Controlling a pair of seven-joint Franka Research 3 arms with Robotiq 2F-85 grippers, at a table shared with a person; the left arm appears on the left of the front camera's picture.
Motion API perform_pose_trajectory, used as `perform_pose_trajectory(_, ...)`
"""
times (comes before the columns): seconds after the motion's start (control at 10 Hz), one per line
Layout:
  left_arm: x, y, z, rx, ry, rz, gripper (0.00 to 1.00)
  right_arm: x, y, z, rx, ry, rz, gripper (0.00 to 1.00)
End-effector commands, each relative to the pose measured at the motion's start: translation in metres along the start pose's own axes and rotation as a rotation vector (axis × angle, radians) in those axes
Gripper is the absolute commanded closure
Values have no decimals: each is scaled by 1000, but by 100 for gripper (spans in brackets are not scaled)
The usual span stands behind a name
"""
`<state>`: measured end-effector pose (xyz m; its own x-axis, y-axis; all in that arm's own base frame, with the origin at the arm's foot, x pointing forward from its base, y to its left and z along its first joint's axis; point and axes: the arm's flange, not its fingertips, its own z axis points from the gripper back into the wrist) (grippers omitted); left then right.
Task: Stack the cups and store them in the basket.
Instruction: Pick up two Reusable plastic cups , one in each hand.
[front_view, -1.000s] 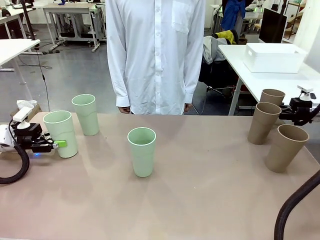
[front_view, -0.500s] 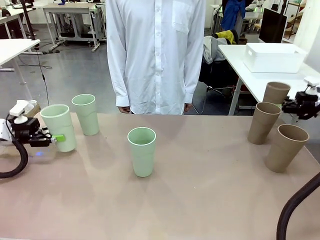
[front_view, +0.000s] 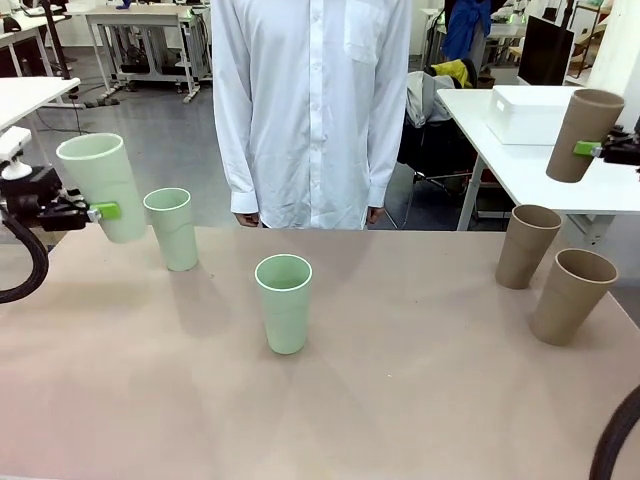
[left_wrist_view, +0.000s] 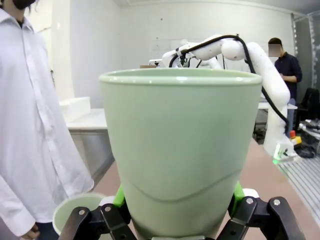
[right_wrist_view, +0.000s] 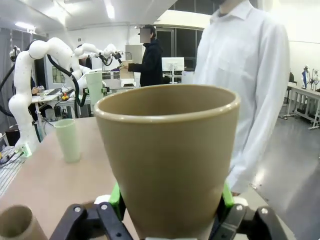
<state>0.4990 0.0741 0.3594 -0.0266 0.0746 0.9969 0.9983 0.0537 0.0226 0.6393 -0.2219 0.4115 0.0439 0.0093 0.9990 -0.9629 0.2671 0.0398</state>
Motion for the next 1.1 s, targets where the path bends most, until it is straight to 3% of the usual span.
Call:
perform_pose_trajectory(0.0,36,-28,-24,69,-8,23,15,28,66,-20,-50,13,-29,15)
perform_pose_trajectory(0.3,83,-73,-59,102,13,2,15,58,143,-23,24,11,-72,15)
perform_pose_trajectory(0.6,95,-109,-93,120,35,14,15,48,210,-29,142,-25,-34,15)
perform_pose_trajectory(0.7,96,-117,-98,151,16,15,15,44,219,-29,174,-75,-15,15)
perform_pose_trajectory(0.8,93,-114,-88,164,-8,25,15,54,193,-25,103,-19,-63,15)
perform_pose_trajectory(1.0,92,-109,-90,102,49,-2,15,54,193,-25,103,-19,-63,15)
